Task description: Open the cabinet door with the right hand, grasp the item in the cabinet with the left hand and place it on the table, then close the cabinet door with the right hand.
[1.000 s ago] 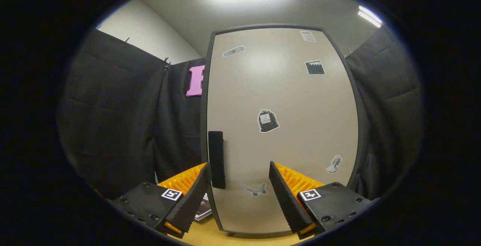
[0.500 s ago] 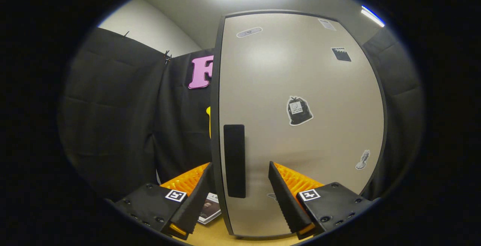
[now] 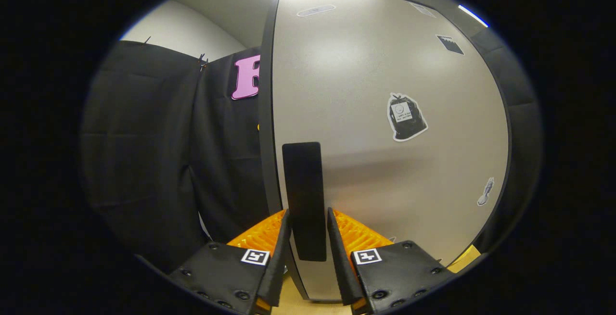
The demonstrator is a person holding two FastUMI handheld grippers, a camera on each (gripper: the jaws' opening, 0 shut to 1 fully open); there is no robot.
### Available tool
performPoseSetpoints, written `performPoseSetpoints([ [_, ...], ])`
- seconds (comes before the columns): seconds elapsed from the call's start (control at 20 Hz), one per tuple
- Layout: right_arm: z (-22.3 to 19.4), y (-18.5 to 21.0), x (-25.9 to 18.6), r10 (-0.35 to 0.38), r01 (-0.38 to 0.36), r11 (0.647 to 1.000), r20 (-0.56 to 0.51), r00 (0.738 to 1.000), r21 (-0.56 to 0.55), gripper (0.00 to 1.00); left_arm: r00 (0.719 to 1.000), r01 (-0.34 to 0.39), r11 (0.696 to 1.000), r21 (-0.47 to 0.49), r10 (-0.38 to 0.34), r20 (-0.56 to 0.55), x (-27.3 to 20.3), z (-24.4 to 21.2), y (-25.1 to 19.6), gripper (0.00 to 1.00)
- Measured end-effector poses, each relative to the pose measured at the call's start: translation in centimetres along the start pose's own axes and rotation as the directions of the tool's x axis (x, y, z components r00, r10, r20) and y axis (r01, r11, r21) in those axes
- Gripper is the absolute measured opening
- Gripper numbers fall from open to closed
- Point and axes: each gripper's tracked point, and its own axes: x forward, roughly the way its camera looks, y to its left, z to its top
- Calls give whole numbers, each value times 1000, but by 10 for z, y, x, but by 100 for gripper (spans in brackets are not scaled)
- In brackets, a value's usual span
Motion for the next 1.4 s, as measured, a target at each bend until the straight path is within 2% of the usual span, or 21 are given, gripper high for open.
performPoseSetpoints([
  [0.05, -1, 0, 1, 1, -1, 1000, -6, 1000, 6, 48, 1000, 0, 1000, -1, 0, 1, 2, -1, 1, 87],
  [0.1, -3, 0, 2, -4, 4, 1000, -6, 1000, 7, 39, 1000, 2, 1000, -2, -2, 2, 2, -1, 2, 87],
  [0.25, -2, 0, 1, -14, 14, 1000, -12, 1000, -26, 37, 1000, 10, 1000, -2, -10, 2, 4, -3, 0, 87],
  [0.35, -1, 0, -2, -4, 3, 999, -19, 1000, -40, 22, 1000, 19, 1000, -6, -19, 5, 5, -3, -3, 87],
  [0.4, -3, 1, -2, 2, -3, 1000, -31, 1000, -31, 22, 1000, 25, 1000, -6, -25, 7, 5, -2, -4, 87],
  [0.45, -3, 2, -4, 10, -11, 1000, -27, 1000, -28, 11, 999, 30, 1000, -6, -30, 11, 4, -1, -7, 87],
  [0.5, -2, 1, -5, 19, -19, 999, -26, 999, -29, 14, 999, 36, 999, -5, -36, 14, 5, 0, -9, 87],
  [0.8, -1, 4, -25, 95, -95, 995, -26, 995, -14, 14, 996, 87, 996, -8, -87, 34, 5, 10, -37, 87],
  [0.85, 0, 5, -28, 110, -110, 994, -24, 994, -15, 17, 994, 100, 995, -8, -100, 35, 5, 11, -45, 87],
  [0.9, 0, 5, -30, 123, -123, 992, -26, 992, -19, 14, 993, 114, 993, -6, -114, 37, 5, 13, -53, 87],
  [1.4, -1, -2, -53, 239, -241, 970, -47, 970, -20, 14, 971, 229, 973, 13, -230, 65, -3, 35, -137, 87],
])
